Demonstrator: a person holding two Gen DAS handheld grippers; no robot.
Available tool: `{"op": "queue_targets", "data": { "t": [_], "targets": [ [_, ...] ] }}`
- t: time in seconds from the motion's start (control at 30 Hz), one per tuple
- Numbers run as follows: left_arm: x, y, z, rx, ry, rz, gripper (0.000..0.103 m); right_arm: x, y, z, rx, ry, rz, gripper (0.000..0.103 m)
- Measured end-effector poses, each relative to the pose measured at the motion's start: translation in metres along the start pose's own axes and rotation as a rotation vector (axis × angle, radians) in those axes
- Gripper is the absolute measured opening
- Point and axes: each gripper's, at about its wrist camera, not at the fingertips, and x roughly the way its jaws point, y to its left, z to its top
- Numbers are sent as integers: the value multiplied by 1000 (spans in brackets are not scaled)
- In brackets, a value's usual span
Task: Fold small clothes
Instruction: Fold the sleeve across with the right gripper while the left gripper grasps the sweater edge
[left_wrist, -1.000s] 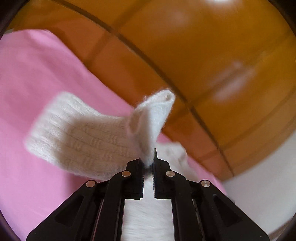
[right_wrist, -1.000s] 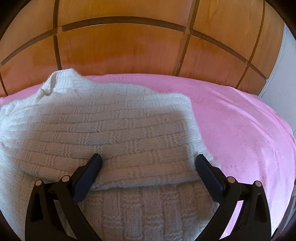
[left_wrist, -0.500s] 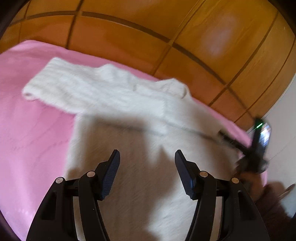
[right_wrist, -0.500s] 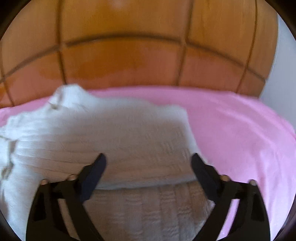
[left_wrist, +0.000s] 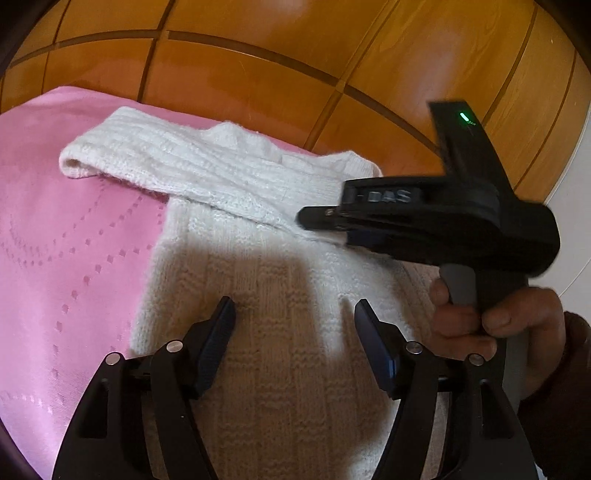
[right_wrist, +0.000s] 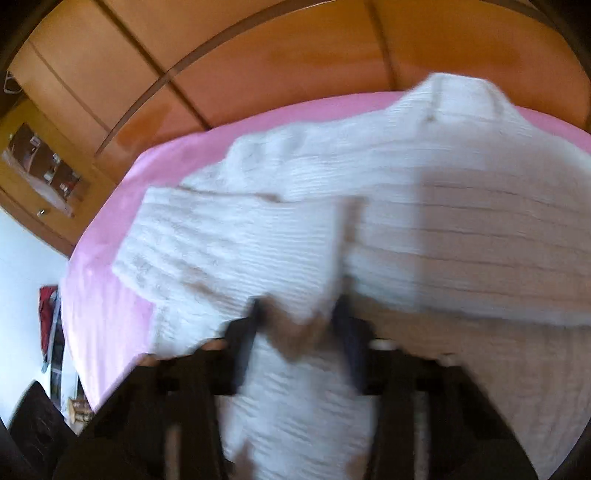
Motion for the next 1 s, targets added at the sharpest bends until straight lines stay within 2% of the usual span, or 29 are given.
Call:
{"op": "queue_targets", "data": {
  "t": [0.07, 0.23, 0.33, 0.47, 0.63, 0.77, 0.9, 1.0],
  "targets": [
    [2, 1, 2, -4, -6, -14, 66, -17, 12, 11, -43, -65, -21, 6],
    [3, 4, 1, -17, -13, -30, 66, -78, 22, 29, -92, -256, -58, 6],
    [3, 4, 1, -11, -11, -24, 66, -113, 6, 41, -69, -352, -112, 6],
    [9, 2, 2, -5, -9, -14, 66, -146, -42, 45, 20, -423, -172, 6],
    [4, 0, 0, 3, -7, -5, 66, -156, -123, 27, 195, -439, -314, 6],
    [5, -2, 0, 14, -3, 5, 69, -136, -192, -2, 386, -367, -353, 6],
    [9, -6, 0, 33, 7, 22, 70, -119, -225, -22, 488, -332, -380, 6],
    [10, -9, 11, 1, 63, 23, 70, -110, -231, -27, 480, -334, -373, 6]
  ]
}}
